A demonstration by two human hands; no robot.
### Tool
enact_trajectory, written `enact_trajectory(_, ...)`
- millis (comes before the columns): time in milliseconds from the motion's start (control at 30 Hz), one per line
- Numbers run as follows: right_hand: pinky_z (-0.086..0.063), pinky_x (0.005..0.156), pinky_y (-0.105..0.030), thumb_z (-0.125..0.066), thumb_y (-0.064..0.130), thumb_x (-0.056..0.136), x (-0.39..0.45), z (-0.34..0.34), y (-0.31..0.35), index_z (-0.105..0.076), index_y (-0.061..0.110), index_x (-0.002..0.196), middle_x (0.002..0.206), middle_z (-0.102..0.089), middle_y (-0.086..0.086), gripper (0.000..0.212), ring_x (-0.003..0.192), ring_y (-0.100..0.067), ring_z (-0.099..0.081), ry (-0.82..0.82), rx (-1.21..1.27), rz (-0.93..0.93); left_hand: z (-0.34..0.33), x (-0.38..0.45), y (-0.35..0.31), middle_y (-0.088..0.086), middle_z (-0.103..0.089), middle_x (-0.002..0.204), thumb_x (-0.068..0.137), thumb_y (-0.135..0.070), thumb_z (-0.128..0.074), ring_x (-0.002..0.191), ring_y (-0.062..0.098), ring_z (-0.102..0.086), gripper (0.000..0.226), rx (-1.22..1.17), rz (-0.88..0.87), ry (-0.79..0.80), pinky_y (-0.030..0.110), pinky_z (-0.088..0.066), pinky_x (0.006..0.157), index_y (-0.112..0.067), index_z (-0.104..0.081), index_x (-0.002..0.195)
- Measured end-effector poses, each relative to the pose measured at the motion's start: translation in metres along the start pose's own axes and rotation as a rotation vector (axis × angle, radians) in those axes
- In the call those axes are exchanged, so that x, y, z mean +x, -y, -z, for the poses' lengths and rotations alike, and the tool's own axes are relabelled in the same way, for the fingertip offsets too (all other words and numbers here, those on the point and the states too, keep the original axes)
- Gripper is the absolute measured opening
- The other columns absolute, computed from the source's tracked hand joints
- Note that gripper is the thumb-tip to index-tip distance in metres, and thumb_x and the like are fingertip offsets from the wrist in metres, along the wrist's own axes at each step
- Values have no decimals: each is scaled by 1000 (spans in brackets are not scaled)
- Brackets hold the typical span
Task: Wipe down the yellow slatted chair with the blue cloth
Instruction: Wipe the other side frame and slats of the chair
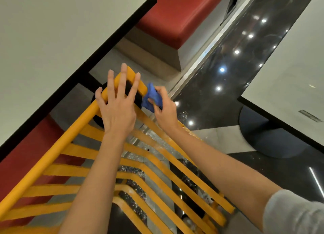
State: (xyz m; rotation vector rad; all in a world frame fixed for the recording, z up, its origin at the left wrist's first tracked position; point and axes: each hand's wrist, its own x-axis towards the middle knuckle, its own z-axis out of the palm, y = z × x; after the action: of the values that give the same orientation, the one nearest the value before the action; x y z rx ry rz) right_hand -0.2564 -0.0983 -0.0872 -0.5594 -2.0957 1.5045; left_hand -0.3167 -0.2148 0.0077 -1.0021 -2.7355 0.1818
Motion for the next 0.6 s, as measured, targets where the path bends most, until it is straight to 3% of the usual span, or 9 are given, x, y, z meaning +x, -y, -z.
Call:
enact_trajectory(67,-52,70,-42,-55,30,97,-22,20,-26,-52,22,121,99,-67,1,25,82,-18,-63,10,-114,-66,-1,0,-3,4,2,165,96,-11,-48,150,33,-10,78,6,7,-12,60,-25,107,-36,-3,156)
enact_trajectory(133,-51,71,-35,-54,34,97,-32,25,-34,-54,23,125,103,-68,0,30,86,-19,-64,-11,-168,-111,-2,0,-6,3,1,165,93,-9,-49,149,33,-12,81,2,24,-26,61,-25,107,-38,-5,155)
enact_trajectory(233,-48,78,-25,-57,30,96,-12,8,-15,-57,19,134,114,-70,-2,40,98,-17,-65,-59,-78,-100,-2,0,-7,1,-1,165,92,-8,-48,149,32,-12,79,-8,35,-33,60,-23,107,-40,-10,154)
enact_trajectory(400,-53,93,-28,-65,17,92,5,-3,4,-54,20,138,128,-65,-2,47,114,-15,-63,-38,84,-29,-4,-2,-9,5,1,165,98,-13,-45,151,35,-4,72,7,9,-62,59,-19,113,-39,-9,155)
enact_trajectory(467,-53,93,-30,-67,13,90,-18,14,-16,-55,20,137,124,-67,-2,48,111,-15,-63,-21,11,-75,-7,-2,-9,9,3,165,99,-13,-46,151,37,0,74,32,-15,-85,58,-14,118,-37,-4,156)
enact_trajectory(600,-55,91,-39,-66,22,91,-51,44,-45,-56,25,136,126,-66,3,47,111,-15,-63,0,-204,-160,-12,-3,-6,5,7,165,98,-6,-46,151,35,6,81,77,-70,-85,59,-7,120,-33,2,156)
